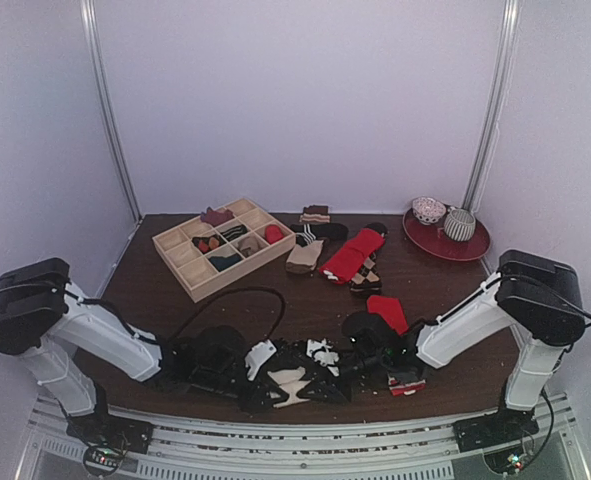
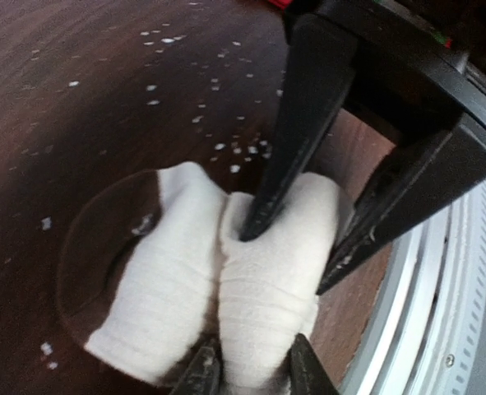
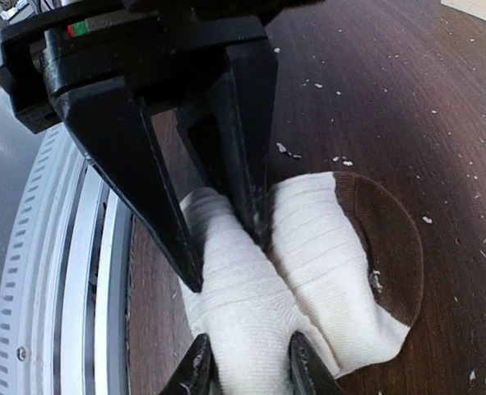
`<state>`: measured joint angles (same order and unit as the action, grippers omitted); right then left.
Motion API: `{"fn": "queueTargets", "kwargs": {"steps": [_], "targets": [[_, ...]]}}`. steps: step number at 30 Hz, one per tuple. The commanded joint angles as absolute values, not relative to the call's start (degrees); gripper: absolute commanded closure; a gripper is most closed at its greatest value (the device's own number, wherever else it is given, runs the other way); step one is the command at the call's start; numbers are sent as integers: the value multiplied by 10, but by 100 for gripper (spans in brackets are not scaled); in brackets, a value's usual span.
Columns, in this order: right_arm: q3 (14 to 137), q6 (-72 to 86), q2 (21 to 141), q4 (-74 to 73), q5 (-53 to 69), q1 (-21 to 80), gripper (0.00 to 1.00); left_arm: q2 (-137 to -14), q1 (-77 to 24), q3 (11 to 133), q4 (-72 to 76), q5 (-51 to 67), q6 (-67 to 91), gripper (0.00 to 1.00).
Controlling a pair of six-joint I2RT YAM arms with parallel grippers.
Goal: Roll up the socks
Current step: Roll a pair of socks at the center of the board.
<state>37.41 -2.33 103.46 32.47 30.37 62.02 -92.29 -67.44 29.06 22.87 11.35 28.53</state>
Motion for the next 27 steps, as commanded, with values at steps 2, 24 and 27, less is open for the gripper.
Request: {"fn": "queueTargets", "kwargs": {"steps": [2,24,27], "targets": [[421,49,1115,41,366,613,76,-799,-671,295,53,-77,211,70],[532,135,1213,-119,436,551,75,-805,-745,210,305,-1,120,49],[537,133,1216,-119,434,551,75,-824,-745,205,303,-2,129,50]]}}
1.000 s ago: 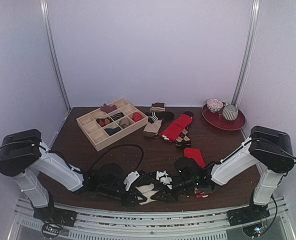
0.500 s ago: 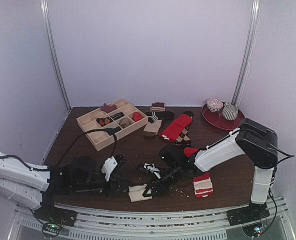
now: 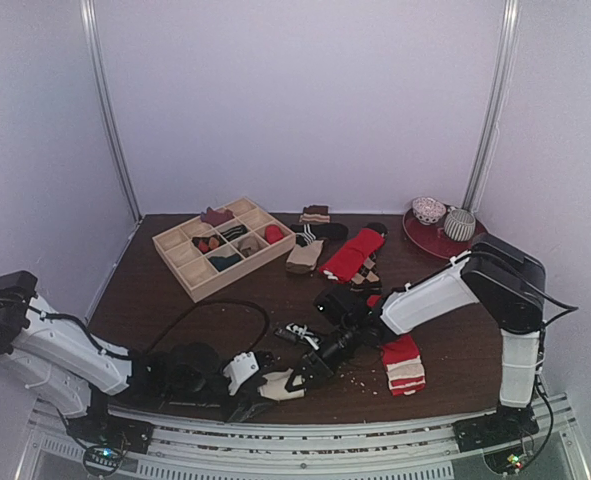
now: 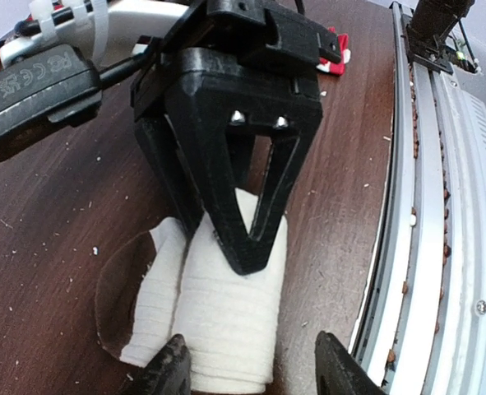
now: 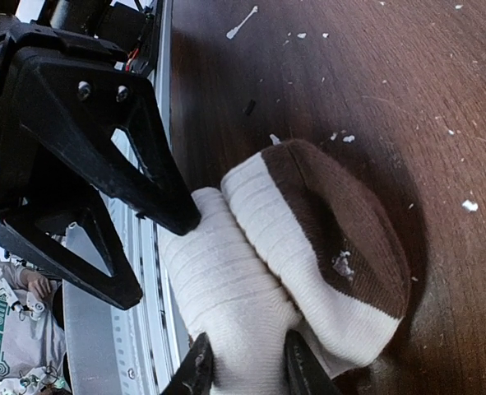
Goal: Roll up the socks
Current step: Roll a pair of socks at the center of the board.
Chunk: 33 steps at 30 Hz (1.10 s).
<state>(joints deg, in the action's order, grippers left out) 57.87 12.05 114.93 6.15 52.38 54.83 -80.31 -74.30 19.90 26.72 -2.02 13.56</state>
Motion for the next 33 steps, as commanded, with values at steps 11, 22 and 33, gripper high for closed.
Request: {"fn": "queueTargets", "kwargs": {"steps": [11,22,33], "targets": [[551,127,1222,-118,440,551,74,-870,-745,213,271,-26,158,89],[522,39,1103,30,420,551,50,-932,-727,264,111,13,299,100],[370,-230,914,231,241,637,39,-902,-675,207,80,92,377,100]]}}
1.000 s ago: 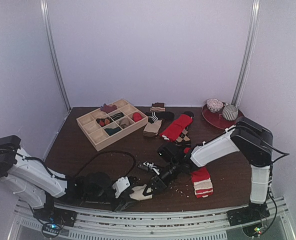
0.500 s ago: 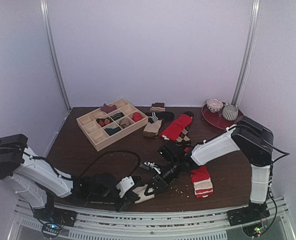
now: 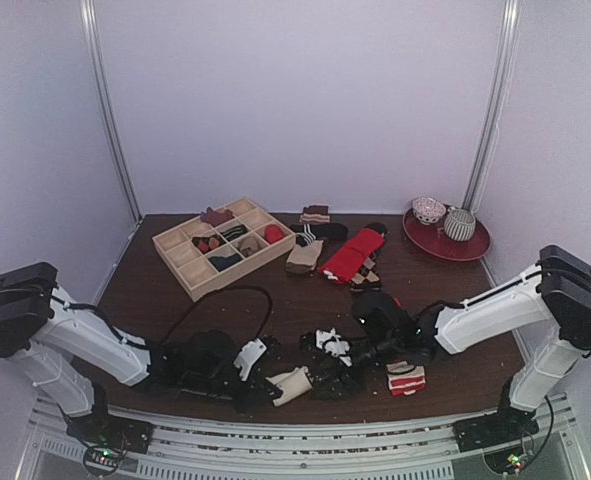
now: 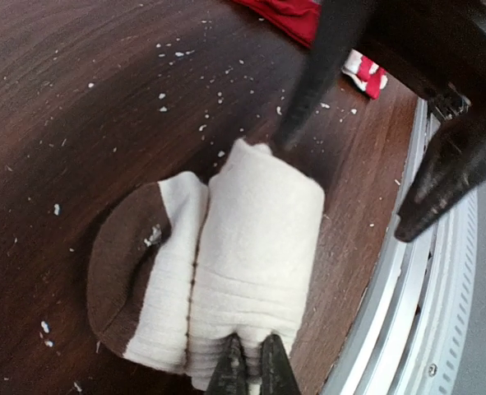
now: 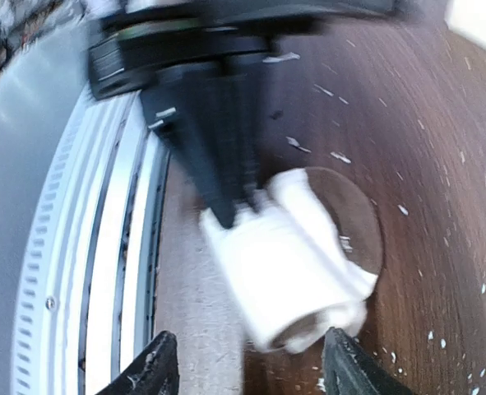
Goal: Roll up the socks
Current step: Roll a pair of socks at the center of the board.
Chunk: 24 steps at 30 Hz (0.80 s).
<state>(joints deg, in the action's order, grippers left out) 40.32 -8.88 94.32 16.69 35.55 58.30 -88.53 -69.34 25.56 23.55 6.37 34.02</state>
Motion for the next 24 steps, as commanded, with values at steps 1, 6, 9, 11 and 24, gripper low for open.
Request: {"fn": "queueTargets", "kwargs": {"steps": [1,6,9,11,24], "targets": [[373,-246,915,226,216,650,39,-900,-672,205,81,96,375,100],[382,-296,929,234,151,677,39,-908,-665,207,79,104,362,100],[367,-299,920,279,118,680,38,-920,-664,215,79,110,355,100],[355,-300,907,307,100,680,38,-924,-664,218,81,112,353,100],[423,-296,1007,208,205,679,36,-935,-663,224,77,118,337,100]]}}
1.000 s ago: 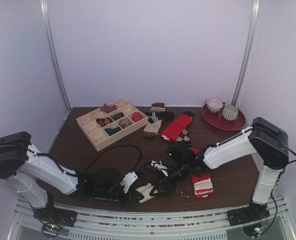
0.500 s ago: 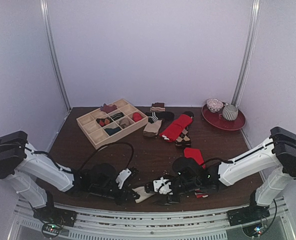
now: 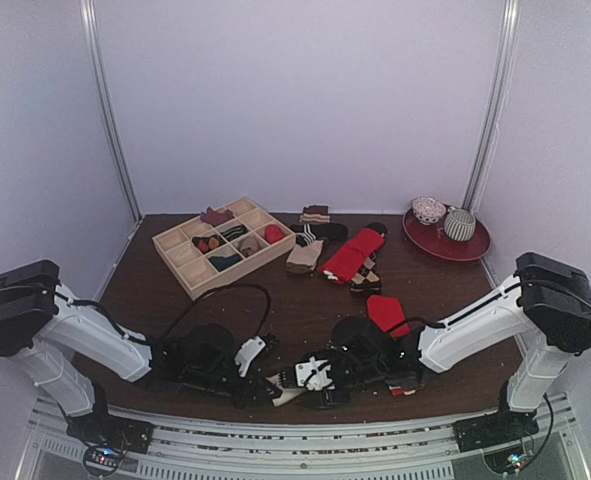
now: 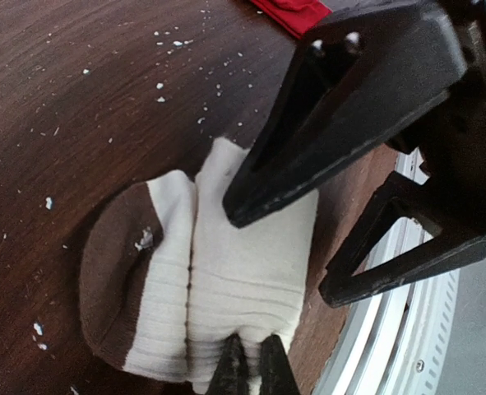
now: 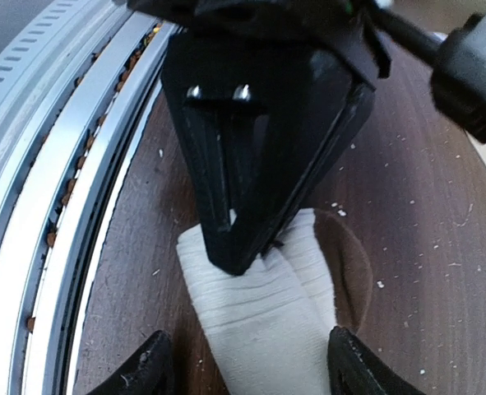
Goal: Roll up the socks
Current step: Roll a pair of socks at the center of the board.
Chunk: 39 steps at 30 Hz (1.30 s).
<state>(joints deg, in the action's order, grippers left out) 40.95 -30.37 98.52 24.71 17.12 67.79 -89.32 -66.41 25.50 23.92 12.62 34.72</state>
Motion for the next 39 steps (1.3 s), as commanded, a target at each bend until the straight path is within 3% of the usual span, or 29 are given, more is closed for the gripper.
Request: {"fn": "queueTargets", "kwargs": {"steps": [1,6,11,12,14,17,25,31,39], "targets": [[425,-291,1013,202,205,679,37,-936,-663,224,77,119,336,100],[423,-265,1045,195,186,678,40,-938,-663,222,76,121,334,100],[454,-230,1075,145,182,673,67,-922,-663,236,64,105,308,100],[465,-218,1082,120,186,671,70,-912,-663,245,53,92,296,98],[487,-190,1097,76,193,666,73,-885,-663,264,28,58,273,84],[511,-141,1111,25,222,659,74,-834,-663,287,2,3,237,65],[563,-45,1148,-99,285,629,73,-668,-663,229,89,-21,179,44],[591,-8,1187,-138,312,606,73,-644,-674,151,253,0,150,42],[610,7,1202,-164,324,595,73,-756,-675,163,365,6,128,42]]}}
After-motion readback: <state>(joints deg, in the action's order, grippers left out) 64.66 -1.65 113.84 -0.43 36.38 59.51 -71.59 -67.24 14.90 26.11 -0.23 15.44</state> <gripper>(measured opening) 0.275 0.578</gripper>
